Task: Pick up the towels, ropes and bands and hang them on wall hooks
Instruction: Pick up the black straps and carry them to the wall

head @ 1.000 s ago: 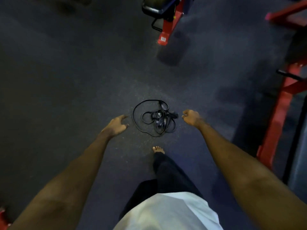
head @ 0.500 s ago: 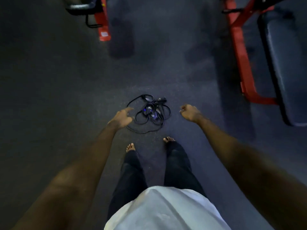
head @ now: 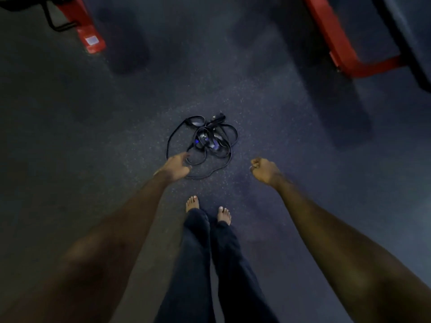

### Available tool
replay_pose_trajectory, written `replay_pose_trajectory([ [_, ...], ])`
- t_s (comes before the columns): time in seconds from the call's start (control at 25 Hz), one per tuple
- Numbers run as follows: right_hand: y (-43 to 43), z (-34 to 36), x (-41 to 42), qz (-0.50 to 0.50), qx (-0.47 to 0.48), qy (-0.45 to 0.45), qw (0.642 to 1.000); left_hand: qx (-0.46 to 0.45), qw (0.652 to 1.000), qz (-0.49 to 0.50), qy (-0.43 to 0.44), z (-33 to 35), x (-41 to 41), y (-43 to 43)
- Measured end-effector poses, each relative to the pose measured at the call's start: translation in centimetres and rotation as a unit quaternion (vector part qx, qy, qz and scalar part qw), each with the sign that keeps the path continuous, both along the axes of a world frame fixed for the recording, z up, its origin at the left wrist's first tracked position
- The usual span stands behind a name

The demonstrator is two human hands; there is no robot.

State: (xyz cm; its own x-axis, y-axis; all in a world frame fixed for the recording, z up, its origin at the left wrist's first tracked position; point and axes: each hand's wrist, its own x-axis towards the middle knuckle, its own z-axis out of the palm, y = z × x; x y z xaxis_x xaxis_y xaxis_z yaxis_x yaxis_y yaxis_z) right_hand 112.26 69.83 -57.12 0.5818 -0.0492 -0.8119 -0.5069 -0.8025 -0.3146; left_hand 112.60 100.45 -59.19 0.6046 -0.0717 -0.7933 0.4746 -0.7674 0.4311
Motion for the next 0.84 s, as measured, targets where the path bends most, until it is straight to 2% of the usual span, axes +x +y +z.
replay_pose_trajectory([
  [0.24,0.6,-17.6,-1.7,-0.093,0.007,-0.001,0.996,0.013,0.993,-0.117,-0.016,-19.5,4.8,-3.1],
  [0.48,1.5,-35.2,-3.1,-0.147,0.011,-0.012,0.989,0.028,0.973,-0.212,-0.086,-40.1,8.7,-6.0],
  [0.6,2.1,-40.1,-4.0,-0.166,0.024,-0.022,0.986,0.06,0.955,-0.269,-0.105,-46.3,9.8,-8.0],
  [0.72,2.6,-43.4,-4.7,-0.171,0.04,-0.02,0.984,0.129,0.929,-0.34,-0.071,-50.1,10.3,-9.5],
  [0.84,2.8,-43.9,-4.6,-0.172,0.043,-0.012,0.984,0.146,0.901,-0.403,-0.063,-49.5,10.2,-8.9],
])
